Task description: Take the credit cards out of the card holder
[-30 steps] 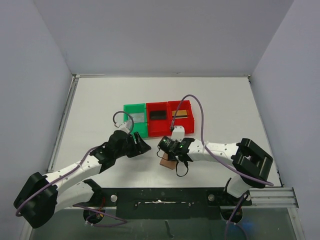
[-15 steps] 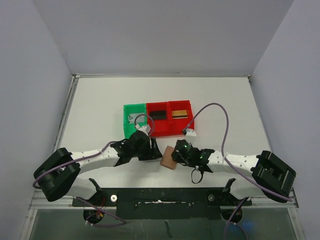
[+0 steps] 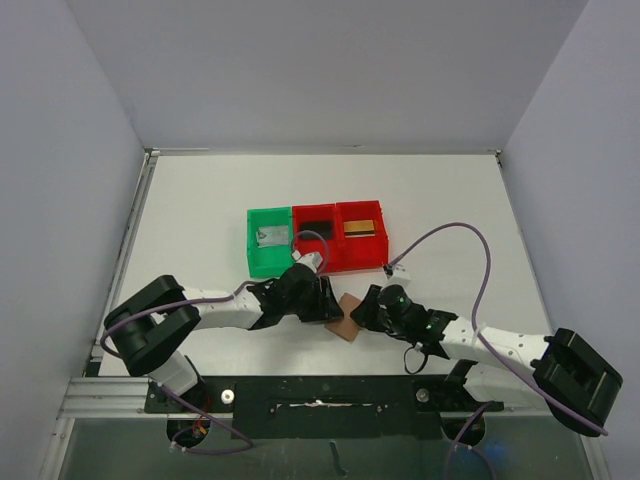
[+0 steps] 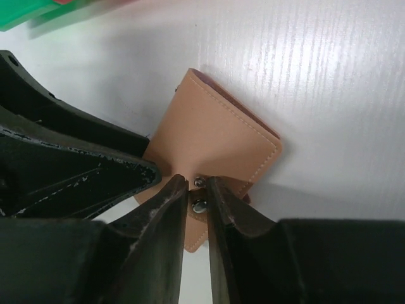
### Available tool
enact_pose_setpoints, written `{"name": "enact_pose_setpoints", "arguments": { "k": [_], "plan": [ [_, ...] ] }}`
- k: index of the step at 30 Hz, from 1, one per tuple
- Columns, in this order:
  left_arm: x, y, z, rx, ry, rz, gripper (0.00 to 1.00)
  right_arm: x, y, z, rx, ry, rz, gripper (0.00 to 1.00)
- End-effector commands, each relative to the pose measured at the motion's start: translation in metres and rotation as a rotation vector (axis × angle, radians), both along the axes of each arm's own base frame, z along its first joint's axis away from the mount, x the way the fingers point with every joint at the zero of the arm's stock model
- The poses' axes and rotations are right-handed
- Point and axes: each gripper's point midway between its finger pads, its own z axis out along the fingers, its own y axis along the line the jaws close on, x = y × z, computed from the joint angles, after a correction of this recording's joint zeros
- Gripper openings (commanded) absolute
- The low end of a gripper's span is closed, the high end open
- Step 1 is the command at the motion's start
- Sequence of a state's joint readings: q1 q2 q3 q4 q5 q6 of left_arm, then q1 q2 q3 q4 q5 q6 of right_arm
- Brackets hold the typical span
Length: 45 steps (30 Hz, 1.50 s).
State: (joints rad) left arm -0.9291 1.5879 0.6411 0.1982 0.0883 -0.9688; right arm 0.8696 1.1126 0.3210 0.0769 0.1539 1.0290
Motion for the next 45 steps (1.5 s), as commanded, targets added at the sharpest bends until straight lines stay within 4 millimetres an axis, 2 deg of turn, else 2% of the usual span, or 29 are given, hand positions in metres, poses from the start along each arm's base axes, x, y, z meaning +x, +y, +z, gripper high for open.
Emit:
{"name": "enact_pose_setpoints", "arguments": {
  "k": [1, 4, 7, 16, 28, 36, 45],
  "plan": [
    [-0.004, 0.015, -0.02, 0.116, 0.019, 0.03, 0.46, 0.002, -0.017, 0.006, -0.036, 0.015, -0.071, 0.24],
    [0.001, 0.013, -0.012, 0.122, -0.003, 0.031, 0.45, -0.003, -0.04, -0.003, -0.14, 0.078, -0.137, 0.28],
    [0.0, 0.013, -0.01, 0.12, -0.005, 0.021, 0.45, -0.01, -0.051, -0.005, -0.199, 0.117, -0.151, 0.32],
    [-0.002, 0.011, -0.005, 0.115, -0.009, 0.01, 0.45, -0.014, -0.053, 0.006, -0.19, 0.139, -0.165, 0.38],
    [-0.002, 0.009, 0.006, 0.148, -0.033, -0.017, 0.45, -0.018, -0.049, 0.01, -0.15, 0.169, -0.17, 0.39],
    [-0.005, 0.007, 0.012, 0.139, -0.039, -0.022, 0.45, -0.021, -0.042, -0.004, -0.092, 0.206, -0.177, 0.31],
    [-0.001, 0.011, 0.029, 0.115, -0.081, 0.011, 0.46, -0.019, -0.043, -0.007, -0.065, 0.203, -0.189, 0.14]
  ]
}}
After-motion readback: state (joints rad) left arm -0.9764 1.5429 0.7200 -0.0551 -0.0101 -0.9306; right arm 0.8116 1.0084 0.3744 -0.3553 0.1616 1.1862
